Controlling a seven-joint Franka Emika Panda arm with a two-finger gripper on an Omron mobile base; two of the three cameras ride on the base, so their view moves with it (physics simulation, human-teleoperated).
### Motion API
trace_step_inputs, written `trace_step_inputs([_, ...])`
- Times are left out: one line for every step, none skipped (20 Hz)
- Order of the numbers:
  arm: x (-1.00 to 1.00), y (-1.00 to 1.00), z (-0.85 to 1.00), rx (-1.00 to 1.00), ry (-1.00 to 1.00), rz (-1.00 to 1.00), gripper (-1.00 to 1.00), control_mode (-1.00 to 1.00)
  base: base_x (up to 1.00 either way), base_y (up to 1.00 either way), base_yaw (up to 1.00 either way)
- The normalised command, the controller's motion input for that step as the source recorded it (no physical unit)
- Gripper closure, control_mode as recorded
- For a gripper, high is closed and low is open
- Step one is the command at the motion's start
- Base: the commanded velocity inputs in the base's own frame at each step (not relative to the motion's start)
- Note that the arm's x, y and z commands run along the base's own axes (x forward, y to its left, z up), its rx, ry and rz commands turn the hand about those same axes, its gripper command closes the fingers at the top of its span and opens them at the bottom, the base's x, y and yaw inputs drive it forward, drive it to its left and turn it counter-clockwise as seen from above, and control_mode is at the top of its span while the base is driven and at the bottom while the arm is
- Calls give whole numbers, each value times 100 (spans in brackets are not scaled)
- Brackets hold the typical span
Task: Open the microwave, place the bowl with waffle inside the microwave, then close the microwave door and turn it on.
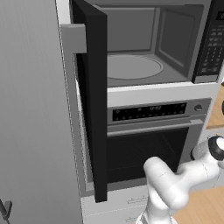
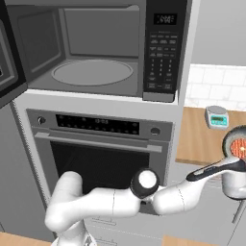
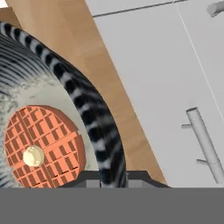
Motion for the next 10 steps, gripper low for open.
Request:
trace_step_inputs([-100, -47, -10, -7, -2, 10, 100, -100, 0, 0, 0])
trace_step_inputs([-100, -39, -5, -18, 0, 14, 100, -100, 0, 0, 0])
trace_step_inputs([-100, -27, -12, -29, 0, 20, 100, -100, 0, 0, 0])
trace_step_inputs([-100, -4, -22, -41, 9, 25, 100, -100, 0, 0, 0])
trace_step_inputs([-100, 0, -30, -57, 17, 33, 100, -100, 0, 0, 0])
trace_step_inputs([-100, 16, -26, -69, 19, 44, 100, -100, 0, 0, 0])
trace_step_inputs([-100, 33, -22, -75, 19, 50, 100, -100, 0, 0, 0])
trace_step_inputs([-100, 48, -19, -76, 13, 55, 100, -100, 0, 0, 0])
trace_step_inputs([-100, 49, -19, -75, 9, 61, 100, -100, 0, 0, 0])
trace_step_inputs([-100, 44, -18, -72, 9, 67, 100, -100, 0, 0, 0])
